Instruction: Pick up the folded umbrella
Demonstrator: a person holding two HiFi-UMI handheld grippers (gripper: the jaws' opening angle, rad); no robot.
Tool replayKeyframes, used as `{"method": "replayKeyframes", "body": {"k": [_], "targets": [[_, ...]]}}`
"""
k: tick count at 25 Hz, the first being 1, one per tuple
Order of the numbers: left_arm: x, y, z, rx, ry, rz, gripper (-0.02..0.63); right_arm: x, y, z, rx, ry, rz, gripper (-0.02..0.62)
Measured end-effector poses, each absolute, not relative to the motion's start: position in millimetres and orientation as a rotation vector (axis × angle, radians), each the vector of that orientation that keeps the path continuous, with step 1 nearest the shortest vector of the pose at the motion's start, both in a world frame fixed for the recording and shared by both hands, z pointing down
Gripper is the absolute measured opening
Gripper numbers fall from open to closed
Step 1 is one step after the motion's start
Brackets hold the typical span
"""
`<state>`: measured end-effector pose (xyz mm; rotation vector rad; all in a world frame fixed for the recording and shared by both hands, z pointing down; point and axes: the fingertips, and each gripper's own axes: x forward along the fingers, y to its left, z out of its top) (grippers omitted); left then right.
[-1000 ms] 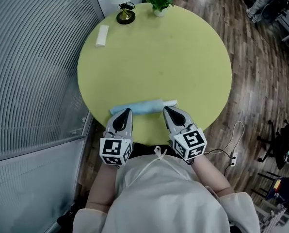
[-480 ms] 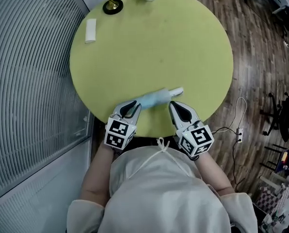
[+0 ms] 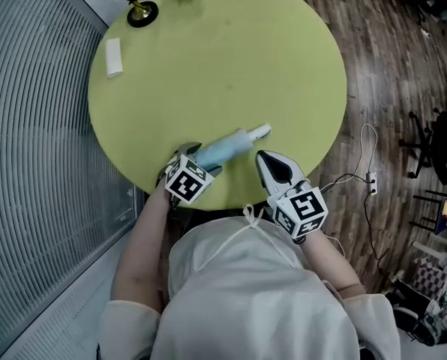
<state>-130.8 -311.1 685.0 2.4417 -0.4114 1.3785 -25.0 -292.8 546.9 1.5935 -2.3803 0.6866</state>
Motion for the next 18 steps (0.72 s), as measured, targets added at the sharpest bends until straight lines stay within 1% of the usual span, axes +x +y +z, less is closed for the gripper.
{"method": "replayKeyframes", "body": {"k": [2, 4, 8, 11, 13, 18], "targets": [[-126, -311, 698, 2.429, -0.342, 1.477, 0.368, -19, -293, 549, 1.61, -2.367, 0.68, 0.0], [-122, -314, 710, 2.42, -0.298, 1.557, 0.374, -14, -295, 551, 1.626, -2.353, 0.676, 0.0], [-117, -312, 727, 2.36, -0.241, 1.648, 0.374, -4, -296, 552, 1.644, -2.339, 0.674, 0.0], [-119, -307, 739, 2.339, -0.197, 1.789, 0.373, 5, -293, 551, 1.651, -2.336, 0.68, 0.0], [-121, -310, 747, 2.34, -0.203, 1.856, 0.348, 10, -292, 553, 1.654, -2.328, 0.685, 0.0], [-120, -313, 751, 2.326, -0.198, 1.854, 0.348, 23, -293, 553, 1.667, -2.312, 0.681, 0.0]]}}
